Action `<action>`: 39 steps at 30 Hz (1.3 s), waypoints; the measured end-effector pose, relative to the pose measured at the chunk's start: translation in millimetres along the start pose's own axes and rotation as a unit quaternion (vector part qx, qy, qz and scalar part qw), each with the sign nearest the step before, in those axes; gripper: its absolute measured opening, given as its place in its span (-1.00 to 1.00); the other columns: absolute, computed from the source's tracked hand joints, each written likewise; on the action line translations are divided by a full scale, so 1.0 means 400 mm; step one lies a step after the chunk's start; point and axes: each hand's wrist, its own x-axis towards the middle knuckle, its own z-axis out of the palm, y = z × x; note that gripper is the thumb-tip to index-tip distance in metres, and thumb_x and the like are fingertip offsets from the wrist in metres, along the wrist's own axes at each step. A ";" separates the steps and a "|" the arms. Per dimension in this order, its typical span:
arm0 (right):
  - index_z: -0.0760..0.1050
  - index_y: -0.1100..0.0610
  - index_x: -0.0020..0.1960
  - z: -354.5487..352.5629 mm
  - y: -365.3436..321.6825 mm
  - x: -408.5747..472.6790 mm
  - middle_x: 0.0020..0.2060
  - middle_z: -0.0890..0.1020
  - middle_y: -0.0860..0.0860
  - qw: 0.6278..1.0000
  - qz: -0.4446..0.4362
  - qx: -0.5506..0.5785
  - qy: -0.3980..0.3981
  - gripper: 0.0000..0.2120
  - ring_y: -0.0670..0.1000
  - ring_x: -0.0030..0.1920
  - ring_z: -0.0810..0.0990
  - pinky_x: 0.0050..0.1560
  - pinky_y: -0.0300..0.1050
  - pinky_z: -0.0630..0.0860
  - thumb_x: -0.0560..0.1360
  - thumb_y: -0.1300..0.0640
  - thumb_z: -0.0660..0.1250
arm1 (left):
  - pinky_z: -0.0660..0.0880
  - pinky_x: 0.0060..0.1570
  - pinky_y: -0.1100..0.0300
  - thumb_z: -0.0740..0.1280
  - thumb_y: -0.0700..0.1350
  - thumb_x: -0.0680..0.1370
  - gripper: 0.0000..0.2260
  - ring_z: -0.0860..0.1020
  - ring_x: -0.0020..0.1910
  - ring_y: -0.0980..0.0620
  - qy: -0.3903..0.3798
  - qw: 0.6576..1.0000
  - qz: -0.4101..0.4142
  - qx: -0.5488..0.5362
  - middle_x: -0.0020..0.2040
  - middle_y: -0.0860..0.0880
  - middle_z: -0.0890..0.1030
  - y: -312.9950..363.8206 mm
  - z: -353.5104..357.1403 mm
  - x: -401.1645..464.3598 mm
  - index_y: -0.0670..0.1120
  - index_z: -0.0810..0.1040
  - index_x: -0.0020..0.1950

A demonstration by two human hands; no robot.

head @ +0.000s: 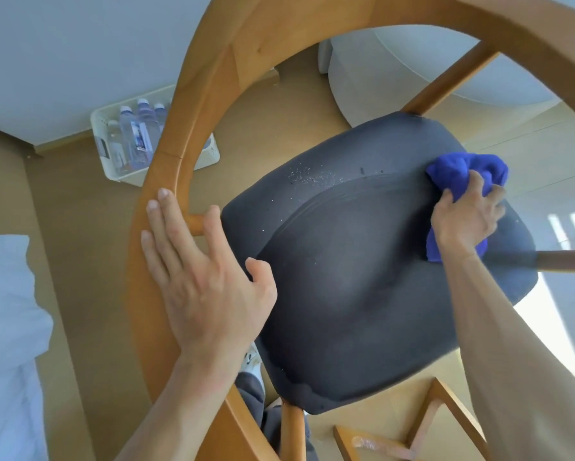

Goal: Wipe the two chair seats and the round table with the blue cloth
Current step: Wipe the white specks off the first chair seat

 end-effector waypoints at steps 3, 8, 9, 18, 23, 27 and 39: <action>0.30 0.04 0.38 0.030 -0.111 -0.025 0.36 0.28 0.20 0.998 -0.057 -0.004 -0.012 -0.59 0.31 0.19 0.36 0.16 0.19 0.36 0.56 0.05 0.23 | 0.03 0.48 -0.21 0.19 -0.04 0.36 -0.43 0.05 0.53 -0.32 -0.007 1.000 -0.004 -0.002 0.51 -0.36 0.12 0.001 -0.002 0.002 -0.23 0.39 0.35; 0.32 0.02 0.36 0.085 -0.286 -0.085 0.37 0.29 0.17 0.989 -0.142 -0.020 -0.028 -0.60 0.28 0.16 0.37 0.09 0.17 0.38 0.54 0.02 0.25 | 0.06 0.47 -0.24 0.25 -0.07 0.35 -0.43 0.07 0.52 -0.33 -0.012 1.000 -0.001 0.003 0.50 -0.38 0.13 0.001 -0.002 0.003 -0.23 0.42 0.34; 0.33 0.02 0.35 0.097 -0.316 -0.103 0.36 0.31 0.18 0.985 -0.164 -0.026 -0.037 -0.61 0.28 0.14 0.38 0.06 0.16 0.39 0.54 0.02 0.26 | 0.07 0.46 -0.24 0.25 -0.08 0.34 -0.43 0.08 0.52 -0.34 -0.012 1.000 0.000 0.003 0.50 -0.39 0.14 0.001 -0.002 0.004 -0.23 0.43 0.34; 0.47 0.01 0.02 0.187 -0.425 -0.490 0.02 0.49 0.08 0.902 -0.419 -0.021 -0.106 -0.67 0.13 -0.23 0.36 -0.30 -0.03 0.25 0.28 0.16 0.41 | 0.07 0.46 -0.24 0.30 -0.12 0.31 -0.40 0.07 0.52 -0.33 -0.024 1.000 -0.008 0.002 0.50 -0.39 0.13 0.002 -0.002 0.007 -0.25 0.43 0.35; 0.46 -0.02 0.08 0.205 -0.384 -0.562 0.06 0.36 0.04 0.909 -0.401 -0.011 -0.111 -0.71 0.08 -0.19 0.27 -0.25 -0.04 0.27 0.37 0.02 0.36 | 0.07 0.46 -0.23 0.32 -0.12 0.33 -0.41 0.09 0.52 -0.34 -0.020 1.000 -0.012 0.002 0.50 -0.38 0.15 0.001 -0.001 0.007 -0.25 0.43 0.35; 0.43 -0.06 0.18 0.200 -0.321 -0.596 0.06 0.39 0.02 0.904 -0.407 -0.009 -0.132 -0.61 0.08 -0.20 0.29 -0.19 -0.06 0.36 0.38 -0.09 0.35 | 0.04 0.47 -0.20 0.28 -0.09 0.40 -0.46 0.09 0.52 -0.33 -0.016 1.000 -0.009 0.000 0.50 -0.38 0.15 0.001 -0.002 0.008 -0.25 0.41 0.36; 0.56 0.04 0.01 0.162 -0.311 -0.286 -0.12 0.53 0.10 0.906 -0.422 0.023 0.012 -0.72 0.07 -0.36 0.28 -0.38 -0.08 0.26 0.31 0.22 0.42 | 0.03 0.45 -0.22 0.25 -0.05 0.36 -0.41 0.07 0.51 -0.33 -0.002 1.000 -0.015 0.006 0.49 -0.38 0.15 0.000 0.000 0.004 -0.29 0.35 0.34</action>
